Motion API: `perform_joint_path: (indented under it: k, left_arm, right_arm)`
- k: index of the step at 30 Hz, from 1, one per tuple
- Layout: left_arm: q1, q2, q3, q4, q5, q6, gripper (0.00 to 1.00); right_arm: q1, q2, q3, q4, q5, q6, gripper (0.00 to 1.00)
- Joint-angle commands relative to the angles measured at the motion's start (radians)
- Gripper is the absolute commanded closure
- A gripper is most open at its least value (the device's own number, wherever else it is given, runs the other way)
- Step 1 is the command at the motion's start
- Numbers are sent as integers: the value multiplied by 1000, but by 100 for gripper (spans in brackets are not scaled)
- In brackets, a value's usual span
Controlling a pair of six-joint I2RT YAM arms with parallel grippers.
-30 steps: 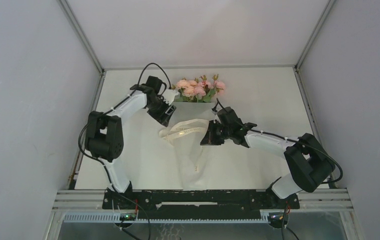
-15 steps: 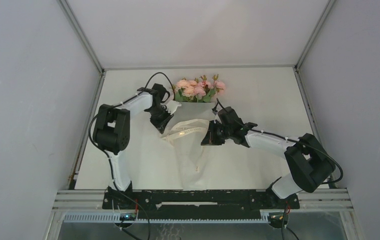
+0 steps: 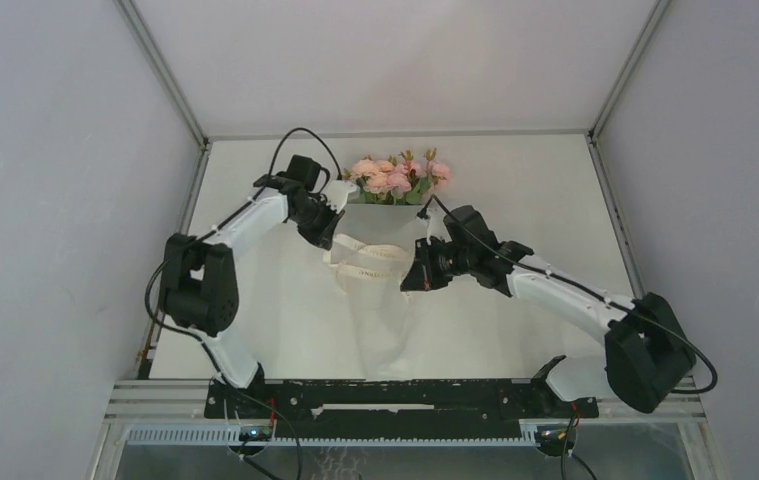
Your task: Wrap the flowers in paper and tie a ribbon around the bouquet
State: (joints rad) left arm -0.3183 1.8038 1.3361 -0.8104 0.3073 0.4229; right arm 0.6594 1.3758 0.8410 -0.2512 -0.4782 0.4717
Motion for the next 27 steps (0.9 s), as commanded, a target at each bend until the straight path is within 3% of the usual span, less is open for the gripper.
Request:
perform_joint_path:
  k: [1,5,8,14,23,27]
  left_arm:
    - [-6,-153,7,69,68,-79,100]
    - [7,-209,11,123,-12,-127,100]
    - [54,-216,10,166,-71,-161,100]
    - [157,-246,-20,186,-57,-167,100]
    - [231,-280,-76,186,-26,-157,100]
    - [230,-273,-80,166,64,-180,100]
  right_arm:
    - [20,-158,57,-9,-154,-143,100]
    - [-47,-290,56,30,-169,-115,100]
    - [-173,-338,37,47,-187,-57,100]
    - [-430,-419,-101,131,-200,87,100]
    - [-548,-481,-129,123,-184,110,100]
    - [-446,-448,-113,157,-114,102,100]
